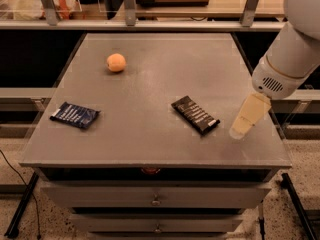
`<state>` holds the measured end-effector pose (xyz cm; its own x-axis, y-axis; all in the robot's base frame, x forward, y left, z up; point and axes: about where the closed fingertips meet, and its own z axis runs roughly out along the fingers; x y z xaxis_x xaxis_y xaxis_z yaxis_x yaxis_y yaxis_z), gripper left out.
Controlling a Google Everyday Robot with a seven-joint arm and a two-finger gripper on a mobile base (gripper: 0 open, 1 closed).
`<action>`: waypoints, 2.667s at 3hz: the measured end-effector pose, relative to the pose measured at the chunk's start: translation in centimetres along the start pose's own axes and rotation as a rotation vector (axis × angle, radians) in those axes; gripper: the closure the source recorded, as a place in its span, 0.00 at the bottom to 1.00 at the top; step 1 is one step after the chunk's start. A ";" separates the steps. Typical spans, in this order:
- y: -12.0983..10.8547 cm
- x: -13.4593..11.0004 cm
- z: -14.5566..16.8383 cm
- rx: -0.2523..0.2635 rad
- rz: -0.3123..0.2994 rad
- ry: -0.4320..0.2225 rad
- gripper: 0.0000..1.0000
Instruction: Move rxbar chocolate near rxbar blueberry
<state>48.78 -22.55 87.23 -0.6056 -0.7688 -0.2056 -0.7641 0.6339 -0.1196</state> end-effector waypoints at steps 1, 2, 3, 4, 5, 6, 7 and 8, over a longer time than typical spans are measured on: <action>1.7 -1.8 1.2 -0.039 -0.030 -0.019 0.00; 3.2 -3.9 2.8 -0.087 -0.059 -0.038 0.00; 3.7 -5.5 4.3 -0.113 -0.072 -0.045 0.00; 4.0 -6.8 5.4 -0.119 -0.074 -0.054 0.00; 4.2 -7.7 6.3 -0.111 -0.070 -0.062 0.18; 4.3 -8.3 6.8 -0.084 -0.067 -0.056 0.41; 4.3 -8.5 6.1 -0.083 -0.067 -0.056 0.65; 4.2 -8.6 5.4 -0.083 -0.067 -0.056 0.88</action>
Offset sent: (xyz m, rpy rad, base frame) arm 0.0138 0.0847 -0.0394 0.1170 0.0691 0.1286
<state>52.01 -12.81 83.25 -0.5407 -0.8020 -0.2538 -0.8199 0.5700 -0.0542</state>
